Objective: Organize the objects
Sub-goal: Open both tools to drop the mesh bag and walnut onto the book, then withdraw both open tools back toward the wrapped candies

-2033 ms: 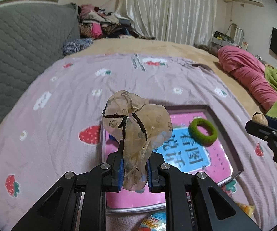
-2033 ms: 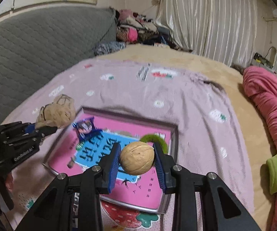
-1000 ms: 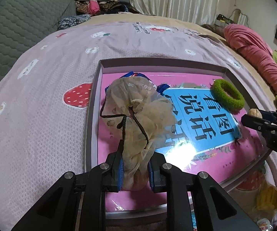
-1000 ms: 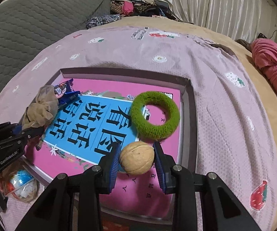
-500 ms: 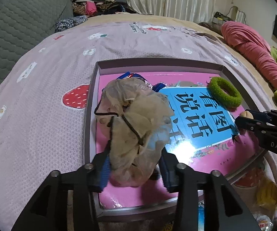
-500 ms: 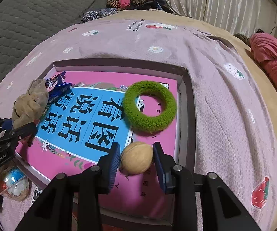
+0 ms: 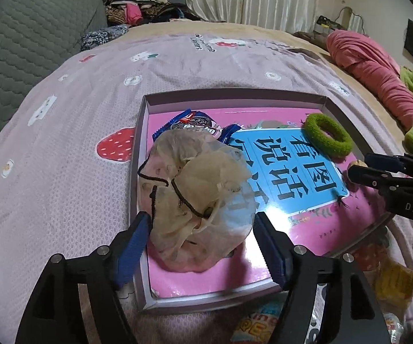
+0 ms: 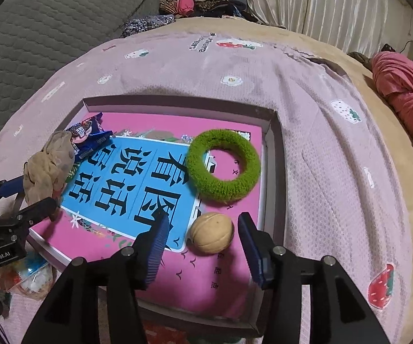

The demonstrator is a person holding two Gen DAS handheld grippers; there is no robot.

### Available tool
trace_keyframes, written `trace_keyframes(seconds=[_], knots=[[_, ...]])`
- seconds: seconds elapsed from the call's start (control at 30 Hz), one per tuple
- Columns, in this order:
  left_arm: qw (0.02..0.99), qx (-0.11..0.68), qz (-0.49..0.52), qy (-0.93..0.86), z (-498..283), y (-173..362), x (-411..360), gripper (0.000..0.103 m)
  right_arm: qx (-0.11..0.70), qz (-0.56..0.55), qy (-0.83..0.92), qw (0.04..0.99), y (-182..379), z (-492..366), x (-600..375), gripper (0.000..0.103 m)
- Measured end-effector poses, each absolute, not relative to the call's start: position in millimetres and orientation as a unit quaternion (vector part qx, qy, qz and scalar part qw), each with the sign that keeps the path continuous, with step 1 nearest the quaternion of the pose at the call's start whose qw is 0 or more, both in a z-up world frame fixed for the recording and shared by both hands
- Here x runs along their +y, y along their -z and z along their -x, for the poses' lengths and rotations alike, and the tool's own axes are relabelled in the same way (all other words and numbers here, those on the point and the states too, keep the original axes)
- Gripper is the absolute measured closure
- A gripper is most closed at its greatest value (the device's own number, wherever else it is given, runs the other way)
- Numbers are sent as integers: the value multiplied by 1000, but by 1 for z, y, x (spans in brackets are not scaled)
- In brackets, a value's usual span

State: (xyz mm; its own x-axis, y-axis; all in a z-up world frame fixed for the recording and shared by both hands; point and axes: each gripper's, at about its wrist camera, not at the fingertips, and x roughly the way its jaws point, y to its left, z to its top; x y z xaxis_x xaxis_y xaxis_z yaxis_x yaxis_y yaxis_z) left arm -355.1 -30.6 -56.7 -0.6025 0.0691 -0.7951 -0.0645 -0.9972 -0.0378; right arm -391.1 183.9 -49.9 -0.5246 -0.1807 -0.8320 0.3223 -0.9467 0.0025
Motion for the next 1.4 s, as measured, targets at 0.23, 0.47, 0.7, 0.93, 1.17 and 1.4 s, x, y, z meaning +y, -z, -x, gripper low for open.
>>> trace_keyframes(seconds=[0.23,0.47,0.7,0.93,1.17,1.4], knots=[[39,-9,443,-895,343,47,-34,22,82,-459,873,146,33,379,181,42],[33,-5,434,-900,327,25,-37,16,84,-449,877,148,11,363,178,32],[33,-3,419,-908,307,-1,-39,1,86,-438,882,151,-11,343,174,31],[32,-6,404,-914,292,-32,-39,1,102,-409,895,150,-51,323,170,26],[28,-5,387,-921,277,-61,-38,1,101,-381,906,153,-86,306,171,25],[24,-2,370,-929,259,-90,-35,1,101,-362,913,158,-110,287,170,19]])
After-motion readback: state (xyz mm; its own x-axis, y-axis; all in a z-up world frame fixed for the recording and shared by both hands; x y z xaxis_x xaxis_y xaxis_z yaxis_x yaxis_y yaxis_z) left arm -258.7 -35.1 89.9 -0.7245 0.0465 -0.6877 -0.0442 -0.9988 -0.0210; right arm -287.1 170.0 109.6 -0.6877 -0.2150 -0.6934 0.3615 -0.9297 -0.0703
